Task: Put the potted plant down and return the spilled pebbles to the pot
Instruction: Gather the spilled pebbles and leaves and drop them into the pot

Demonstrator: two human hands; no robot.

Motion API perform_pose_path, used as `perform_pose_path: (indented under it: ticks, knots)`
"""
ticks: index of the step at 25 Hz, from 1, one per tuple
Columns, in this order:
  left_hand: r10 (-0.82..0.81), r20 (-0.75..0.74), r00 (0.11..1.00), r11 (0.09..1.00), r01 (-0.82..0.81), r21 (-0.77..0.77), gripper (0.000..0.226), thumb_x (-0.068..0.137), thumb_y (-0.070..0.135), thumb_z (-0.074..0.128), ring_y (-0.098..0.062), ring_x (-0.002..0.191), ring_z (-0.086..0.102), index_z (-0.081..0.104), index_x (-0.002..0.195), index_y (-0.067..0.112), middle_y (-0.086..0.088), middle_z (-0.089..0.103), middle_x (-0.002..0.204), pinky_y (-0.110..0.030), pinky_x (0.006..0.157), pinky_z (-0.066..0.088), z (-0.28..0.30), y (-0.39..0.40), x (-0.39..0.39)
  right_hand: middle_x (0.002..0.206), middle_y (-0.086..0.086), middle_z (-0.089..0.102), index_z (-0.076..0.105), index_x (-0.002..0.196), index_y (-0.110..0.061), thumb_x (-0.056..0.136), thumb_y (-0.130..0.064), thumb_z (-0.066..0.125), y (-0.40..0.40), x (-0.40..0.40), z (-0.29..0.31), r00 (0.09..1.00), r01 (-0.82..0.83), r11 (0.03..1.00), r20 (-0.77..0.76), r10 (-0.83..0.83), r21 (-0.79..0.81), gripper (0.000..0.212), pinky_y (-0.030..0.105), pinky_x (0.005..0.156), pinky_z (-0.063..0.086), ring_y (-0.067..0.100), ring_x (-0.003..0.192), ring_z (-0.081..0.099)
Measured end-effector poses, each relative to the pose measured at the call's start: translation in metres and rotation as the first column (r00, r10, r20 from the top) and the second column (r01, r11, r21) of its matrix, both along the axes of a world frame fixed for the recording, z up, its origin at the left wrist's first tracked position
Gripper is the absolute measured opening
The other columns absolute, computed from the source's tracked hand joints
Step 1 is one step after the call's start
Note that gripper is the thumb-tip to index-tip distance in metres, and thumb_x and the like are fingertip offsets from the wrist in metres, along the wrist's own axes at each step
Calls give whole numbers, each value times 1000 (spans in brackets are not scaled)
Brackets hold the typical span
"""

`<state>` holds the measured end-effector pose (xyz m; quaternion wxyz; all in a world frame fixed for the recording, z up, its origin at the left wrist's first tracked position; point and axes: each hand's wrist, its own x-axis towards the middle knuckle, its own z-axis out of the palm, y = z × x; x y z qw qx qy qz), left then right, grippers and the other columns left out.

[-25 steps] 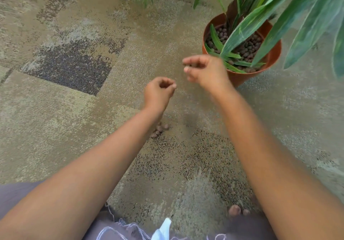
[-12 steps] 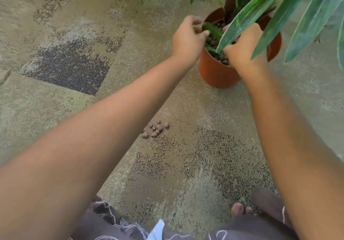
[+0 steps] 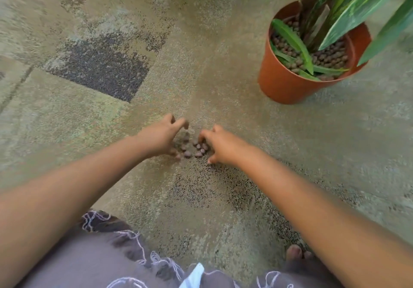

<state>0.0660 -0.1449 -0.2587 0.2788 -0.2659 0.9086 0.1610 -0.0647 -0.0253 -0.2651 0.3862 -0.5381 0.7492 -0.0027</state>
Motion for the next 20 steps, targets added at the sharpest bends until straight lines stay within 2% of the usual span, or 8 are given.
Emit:
perform_pose_path:
  ticks: [2, 6, 9, 11, 14, 16, 18, 20]
  knots:
    - [-29, -60, 998, 999, 32, 35, 63, 67, 21, 77, -18, 84, 54, 40, 118, 25, -3, 39, 108, -28, 66, 49, -4, -3, -1, 117, 6, 49, 48, 118, -26, 75, -14, 72, -1, 3, -7, 1000, 14, 999, -22, -15, -40, 51, 36, 79, 56, 23, 96, 58]
    - [-2, -140, 990, 997, 13, 76, 37, 78, 18, 67, -19, 84, 51, 51, 111, 20, -6, 44, 107, -25, 67, 41, -11, -3, -4, 105, 3, 55, 58, 102, -17, 80, -7, 63, -5, -5, -7, 998, 67, 992, 23, -64, -108, 24, 31, 74, 50, 19, 87, 56]
    - [-74, -178, 981, 996, 82, 39, 32, 81, 20, 62, -21, 90, 53, 53, 112, 17, -8, 47, 111, -26, 71, 41, -11, 0, -4, 95, -1, 51, 60, 98, -16, 79, -8, 64, -6, -5, -3, 995, 94, 989, 32, -91, -117, 22, 29, 70, 48, 16, 81, 53]
    - [-135, -192, 972, 990, 141, 18, 29, 82, 20, 61, -20, 86, 51, 53, 109, 16, -8, 47, 110, -27, 70, 42, -13, 3, -4, 92, -1, 53, 60, 96, -15, 77, -8, 65, -9, -3, -3, 993, 113, 988, 43, -109, -108, 21, 30, 69, 48, 17, 81, 54]
    - [-125, -206, 970, 991, 131, 12, 23, 80, 16, 60, -22, 83, 53, 54, 103, 17, -8, 46, 106, -31, 70, 48, -20, 7, -3, 83, -3, 59, 60, 92, -13, 75, -7, 67, -13, -4, -6, 972, 208, 976, 127, -199, -60, 19, 28, 65, 49, 16, 74, 55]
    - [-18, -236, 972, 997, 35, 65, 22, 80, 12, 61, -22, 83, 54, 56, 101, 15, -8, 47, 104, -30, 73, 48, -22, 10, -3, 73, -6, 57, 60, 89, -13, 76, -4, 65, -15, -8, -6, 941, 280, 960, 206, -269, -24, 17, 28, 61, 51, 14, 67, 55]
    - [193, -273, 943, 974, -150, 170, 20, 79, 7, 63, -18, 83, 53, 58, 98, 12, -5, 51, 100, -25, 75, 47, -21, 11, -5, 73, -5, 59, 59, 86, -14, 76, -2, 66, -17, -13, -4, 903, 341, 940, 276, -330, 9, 17, 28, 62, 56, 13, 62, 58]
    - [473, -271, 838, 858, -369, 356, 17, 79, 1, 63, -17, 79, 57, 57, 92, 11, 1, 54, 85, -25, 75, 51, -13, 8, -10, 77, -4, 62, 57, 83, -15, 77, -2, 67, -20, -21, 2, 875, 384, 923, 314, -368, 12, 17, 28, 64, 59, 14, 64, 63]
